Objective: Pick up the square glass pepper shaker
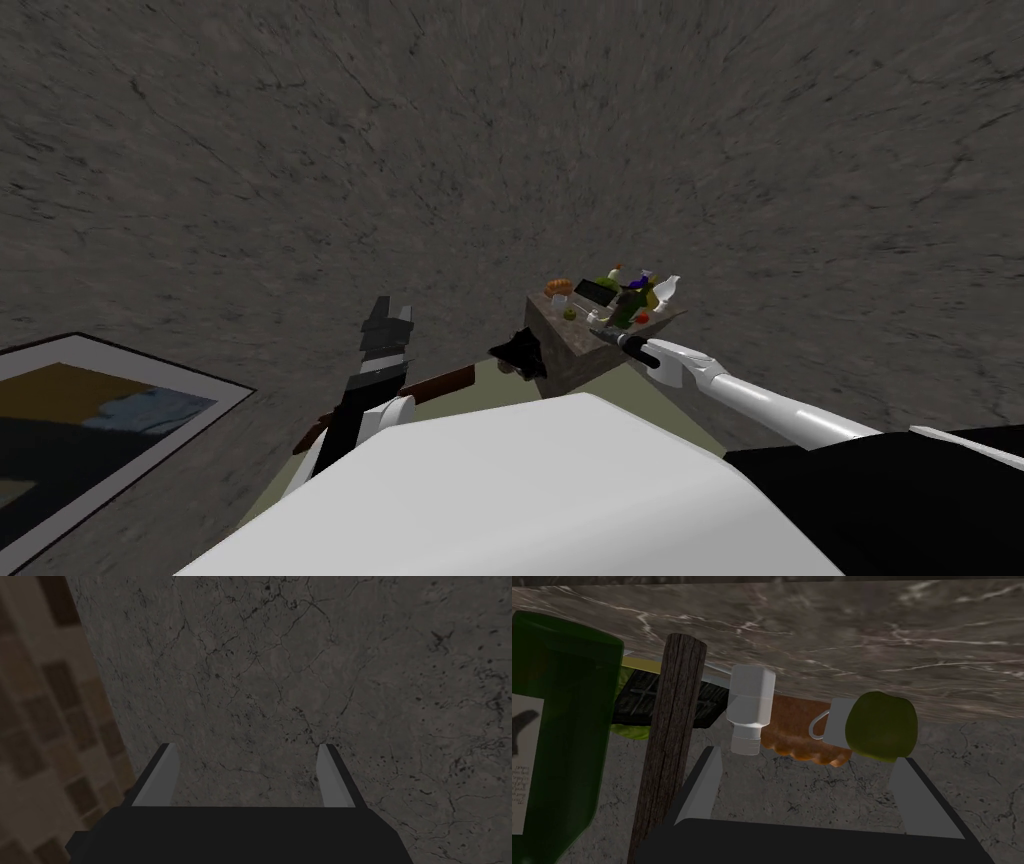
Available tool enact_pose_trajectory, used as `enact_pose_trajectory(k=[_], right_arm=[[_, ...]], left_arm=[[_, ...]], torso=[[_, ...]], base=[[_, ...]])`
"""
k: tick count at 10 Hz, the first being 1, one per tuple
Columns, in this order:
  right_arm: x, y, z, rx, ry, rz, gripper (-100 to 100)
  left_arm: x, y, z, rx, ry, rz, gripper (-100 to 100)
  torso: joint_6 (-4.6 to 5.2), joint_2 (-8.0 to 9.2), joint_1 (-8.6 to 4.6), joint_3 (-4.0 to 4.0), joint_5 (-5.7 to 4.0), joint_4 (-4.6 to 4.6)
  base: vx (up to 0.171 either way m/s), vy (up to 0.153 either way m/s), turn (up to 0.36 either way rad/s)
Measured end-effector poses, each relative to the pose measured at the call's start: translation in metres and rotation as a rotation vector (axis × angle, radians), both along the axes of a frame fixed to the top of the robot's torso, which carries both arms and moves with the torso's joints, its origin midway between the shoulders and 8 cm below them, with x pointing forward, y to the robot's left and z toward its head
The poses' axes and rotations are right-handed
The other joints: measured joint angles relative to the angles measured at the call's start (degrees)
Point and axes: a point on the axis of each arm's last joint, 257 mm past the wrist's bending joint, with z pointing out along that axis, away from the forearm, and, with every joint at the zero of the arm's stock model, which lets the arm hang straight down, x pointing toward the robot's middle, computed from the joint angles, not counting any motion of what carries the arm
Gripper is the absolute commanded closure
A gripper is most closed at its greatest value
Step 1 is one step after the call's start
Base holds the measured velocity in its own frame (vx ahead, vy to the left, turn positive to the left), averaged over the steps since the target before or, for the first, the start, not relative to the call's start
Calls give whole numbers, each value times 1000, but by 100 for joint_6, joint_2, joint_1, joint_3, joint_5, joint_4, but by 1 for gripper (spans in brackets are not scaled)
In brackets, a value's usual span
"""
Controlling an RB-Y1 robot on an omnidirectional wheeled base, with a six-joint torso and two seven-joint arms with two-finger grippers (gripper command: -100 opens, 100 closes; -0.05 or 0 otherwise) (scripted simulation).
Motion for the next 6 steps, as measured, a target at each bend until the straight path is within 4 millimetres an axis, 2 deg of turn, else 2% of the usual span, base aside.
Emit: enact_pose_trajectory(k=[2, 6], right_arm=[[-2, 18, -3, 2, 0, 40, -100], [-12, 74, -3, 5, -3, 164, -100]], left_arm=[[0, 0, 0, 0, 0, 0, 0], [0, 0, 0, 0, 0, 0, 0]], torso=[[-2, 23, 4, 12, 1, 4], [-4, -2, 12, -2, 2, -1]], base=[[151, -14, -218], [212, -1, -351]])
